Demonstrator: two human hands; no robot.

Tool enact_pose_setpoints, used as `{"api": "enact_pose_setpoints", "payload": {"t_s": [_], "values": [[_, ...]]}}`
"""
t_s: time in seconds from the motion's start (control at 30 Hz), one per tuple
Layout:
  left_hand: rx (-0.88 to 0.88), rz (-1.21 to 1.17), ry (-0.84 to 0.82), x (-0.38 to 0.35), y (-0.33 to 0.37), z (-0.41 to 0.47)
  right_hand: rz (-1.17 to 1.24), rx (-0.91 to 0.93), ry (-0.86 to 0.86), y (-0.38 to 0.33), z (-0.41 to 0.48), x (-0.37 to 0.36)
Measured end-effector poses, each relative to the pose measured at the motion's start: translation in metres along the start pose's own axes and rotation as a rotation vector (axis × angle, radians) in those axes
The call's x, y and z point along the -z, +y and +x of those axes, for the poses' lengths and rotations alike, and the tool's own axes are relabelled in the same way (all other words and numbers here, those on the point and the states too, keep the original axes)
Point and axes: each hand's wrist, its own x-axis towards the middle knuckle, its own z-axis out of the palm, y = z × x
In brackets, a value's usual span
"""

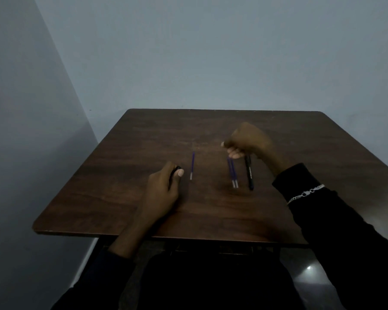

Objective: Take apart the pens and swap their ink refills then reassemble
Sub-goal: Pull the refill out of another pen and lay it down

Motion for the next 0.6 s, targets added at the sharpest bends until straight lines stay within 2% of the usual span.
{"api": "enact_pose_setpoints", "payload": {"t_s": [0.07, 0.3, 0.6], "values": [[0.0, -0.038, 0.002, -0.004, 0.006, 0.0, -0.113, 0.006, 0.04, 0.007, -0.007, 0.014], [-0.014, -0.167, -0.061, -0.041, 0.047, 0.006, -0.372, -0.059, 0.014, 0.016, -0.021, 0.012], [0.016, -0.205, -0.071, -0.057, 0.051, 0.008, -0.492, -0.122, -0.018, 0.015, -0.018, -0.008]]}}
